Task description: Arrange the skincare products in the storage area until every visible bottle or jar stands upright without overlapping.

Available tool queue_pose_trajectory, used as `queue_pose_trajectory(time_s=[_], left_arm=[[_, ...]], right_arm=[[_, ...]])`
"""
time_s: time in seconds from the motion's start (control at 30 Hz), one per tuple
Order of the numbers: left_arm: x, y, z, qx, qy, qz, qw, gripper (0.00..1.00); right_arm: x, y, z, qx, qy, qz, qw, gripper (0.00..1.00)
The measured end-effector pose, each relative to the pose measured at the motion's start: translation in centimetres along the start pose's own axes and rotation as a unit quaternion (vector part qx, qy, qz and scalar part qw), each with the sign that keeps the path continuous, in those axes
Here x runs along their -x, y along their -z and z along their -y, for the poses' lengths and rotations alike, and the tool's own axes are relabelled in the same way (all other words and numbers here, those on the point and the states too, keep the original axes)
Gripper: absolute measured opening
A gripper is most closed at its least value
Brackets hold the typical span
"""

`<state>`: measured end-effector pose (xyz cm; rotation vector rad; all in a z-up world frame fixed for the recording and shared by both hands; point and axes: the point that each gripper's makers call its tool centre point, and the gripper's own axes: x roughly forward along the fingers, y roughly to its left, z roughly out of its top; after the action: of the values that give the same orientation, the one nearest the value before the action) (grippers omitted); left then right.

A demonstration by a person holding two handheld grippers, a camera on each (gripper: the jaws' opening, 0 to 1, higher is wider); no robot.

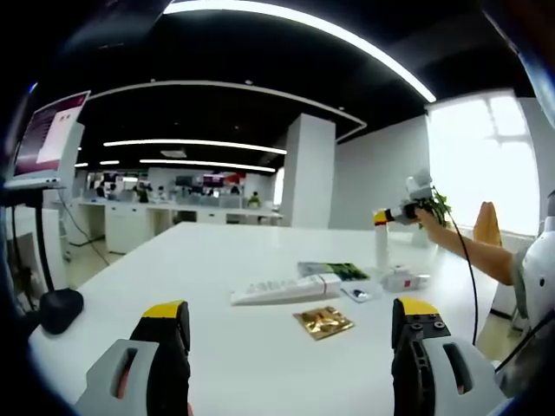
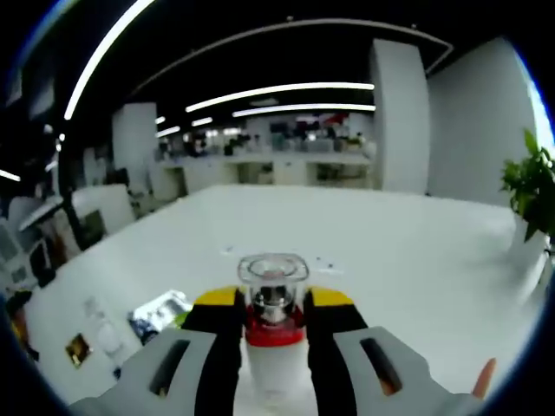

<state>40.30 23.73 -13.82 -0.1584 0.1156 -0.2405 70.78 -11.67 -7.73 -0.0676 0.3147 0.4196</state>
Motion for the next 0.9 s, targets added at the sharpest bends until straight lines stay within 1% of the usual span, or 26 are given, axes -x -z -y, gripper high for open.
queue_pose_trajectory(time_s=[0.2,0.4,0.43,0.47,0.53,0.6,0.73,0.83,0.9], left_arm=[[-0.4,-0.2,0.6,-0.001,0.009,0.003,1.0,0.99],[-0.6,-0.3,1.4,0.002,0.024,0.002,0.9997,0.99],[-0.7,-0.3,1.5,0.001,0.025,0.003,0.9997,0.99],[-0.6,-0.4,1.6,0.001,0.026,0.004,0.9997,0.99],[-0.6,-0.5,1.6,0.0,0.026,0.005,0.9996,0.99],[-0.6,-0.4,1.5,0.0,0.024,0.005,0.9997,0.99],[-0.6,-0.4,1.3,0.001,0.021,0.004,0.9998,0.99],[-0.6,-0.5,1.3,0.001,0.02,0.005,0.9998,0.99],[-0.7,-0.6,1.3,0.001,0.022,0.006,0.9997,0.99]], right_arm=[[1.1,0.2,-0.4,0.012,0.007,0.027,0.9995,0.26],[1.4,0.1,-0.6,0.028,0.007,0.056,0.998,0.27],[1.4,0.1,-0.6,0.027,0.005,0.062,0.9977,0.27],[1.3,-0.2,-0.7,0.032,-0.005,0.079,0.9963,0.27],[1.4,-0.1,-0.6,0.025,-0.007,0.092,0.9954,0.27],[1.5,-0.1,-0.6,0.026,-0.011,0.099,0.9947,0.27],[2.0,0.0,-0.8,0.024,-0.013,0.103,0.9943,0.27],[2.3,-0.1,-0.9,0.033,-0.012,0.11,0.9933,0.28],[2.6,-0.8,-1.1,0.053,-0.015,0.138,0.9889,0.33]])
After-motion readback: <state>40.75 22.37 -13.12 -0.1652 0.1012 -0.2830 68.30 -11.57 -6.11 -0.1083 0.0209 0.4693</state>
